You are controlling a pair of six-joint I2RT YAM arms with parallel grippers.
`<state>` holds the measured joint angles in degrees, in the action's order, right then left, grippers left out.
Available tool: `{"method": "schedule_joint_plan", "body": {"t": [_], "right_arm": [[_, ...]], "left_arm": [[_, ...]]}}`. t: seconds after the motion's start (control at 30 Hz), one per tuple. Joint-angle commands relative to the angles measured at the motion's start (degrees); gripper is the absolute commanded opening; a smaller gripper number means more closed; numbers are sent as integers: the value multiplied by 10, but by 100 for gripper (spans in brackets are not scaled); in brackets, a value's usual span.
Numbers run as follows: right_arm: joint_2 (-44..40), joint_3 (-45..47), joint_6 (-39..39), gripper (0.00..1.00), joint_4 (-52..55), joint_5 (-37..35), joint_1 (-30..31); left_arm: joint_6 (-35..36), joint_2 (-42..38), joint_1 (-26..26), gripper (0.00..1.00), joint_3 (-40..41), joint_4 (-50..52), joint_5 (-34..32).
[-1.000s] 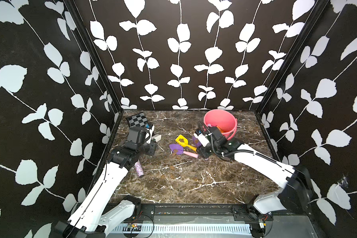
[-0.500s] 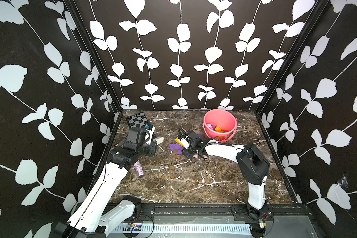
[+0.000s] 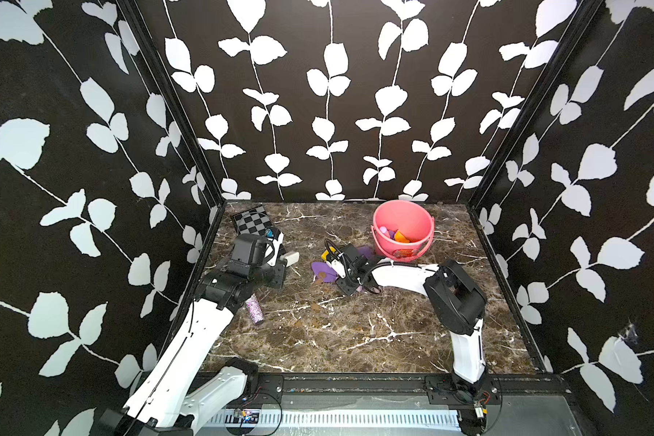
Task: Brush the soil off the hand trowel and place it into the bucket
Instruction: Pick up the hand trowel from the center of the board.
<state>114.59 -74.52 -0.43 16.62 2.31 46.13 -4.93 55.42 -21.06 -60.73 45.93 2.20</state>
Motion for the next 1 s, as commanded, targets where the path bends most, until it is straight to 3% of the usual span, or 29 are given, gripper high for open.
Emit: {"method": "schedule_joint_plan", "body": {"t": [0.0, 0.53, 0.97], "right_arm": [[-14, 31, -9, 38, 15, 6, 1], [-38, 57, 11, 21, -1, 15, 2], [-138, 81, 2, 4, 60, 39, 12]], "left_arm": [[4, -6, 3, 0, 6, -12, 6], [0, -11, 3, 0, 11, -15, 9], [-14, -14, 3, 0, 3, -25, 1]]}}
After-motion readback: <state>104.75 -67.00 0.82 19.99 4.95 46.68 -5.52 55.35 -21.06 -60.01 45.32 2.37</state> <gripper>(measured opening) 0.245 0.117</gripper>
